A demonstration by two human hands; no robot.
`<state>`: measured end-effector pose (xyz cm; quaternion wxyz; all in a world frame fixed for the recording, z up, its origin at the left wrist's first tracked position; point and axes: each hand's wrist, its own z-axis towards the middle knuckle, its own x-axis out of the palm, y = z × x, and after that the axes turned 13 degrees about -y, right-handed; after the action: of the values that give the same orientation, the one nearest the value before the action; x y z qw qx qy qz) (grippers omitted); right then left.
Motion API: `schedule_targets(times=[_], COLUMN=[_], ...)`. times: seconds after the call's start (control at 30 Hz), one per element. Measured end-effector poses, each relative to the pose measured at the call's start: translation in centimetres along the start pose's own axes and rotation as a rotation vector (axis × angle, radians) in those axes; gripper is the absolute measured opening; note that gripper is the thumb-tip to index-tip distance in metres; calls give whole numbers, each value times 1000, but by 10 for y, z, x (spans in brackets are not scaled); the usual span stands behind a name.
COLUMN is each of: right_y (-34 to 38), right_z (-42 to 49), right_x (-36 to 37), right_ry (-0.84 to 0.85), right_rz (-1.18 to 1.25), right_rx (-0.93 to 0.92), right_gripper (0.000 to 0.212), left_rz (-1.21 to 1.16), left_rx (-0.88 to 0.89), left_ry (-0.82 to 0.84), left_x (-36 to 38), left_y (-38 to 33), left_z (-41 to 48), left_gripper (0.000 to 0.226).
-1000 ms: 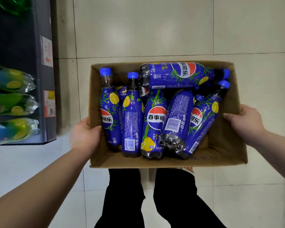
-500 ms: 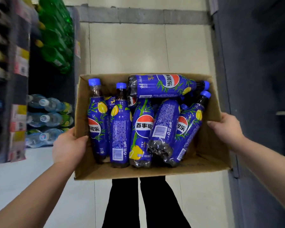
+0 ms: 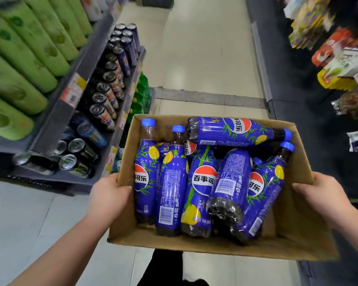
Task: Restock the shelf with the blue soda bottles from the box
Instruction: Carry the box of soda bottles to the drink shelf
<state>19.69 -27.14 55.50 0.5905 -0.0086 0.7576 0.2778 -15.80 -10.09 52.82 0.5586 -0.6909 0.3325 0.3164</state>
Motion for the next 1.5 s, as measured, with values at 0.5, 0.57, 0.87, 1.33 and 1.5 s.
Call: schedule_targets(times=[0.5, 0.57, 0.87, 1.33, 1.5], right_y=[31, 48, 164, 377, 459], right_z=[-180, -207, -351, -600, -649], right_x=[-16, -7, 58, 173, 227], right_ry=[198, 226, 290, 371, 424], right_rz=[-57, -71, -90, -37, -52], right_rx=[-292, -322, -528, -731, -803], right_gripper=[5, 6, 7, 4, 13], left_rz=[-45, -44, -69, -99, -142], left_rx=[-319, -346, -511, -620, -719], left_ry=[-112, -148, -312, -491, -557], left_x=[-146, -170, -293, -503, -547], left_y=[157, 184, 340, 563, 627], left_z=[-154, -165, -173, -128, -94], left_gripper=[15, 14, 8, 17, 12])
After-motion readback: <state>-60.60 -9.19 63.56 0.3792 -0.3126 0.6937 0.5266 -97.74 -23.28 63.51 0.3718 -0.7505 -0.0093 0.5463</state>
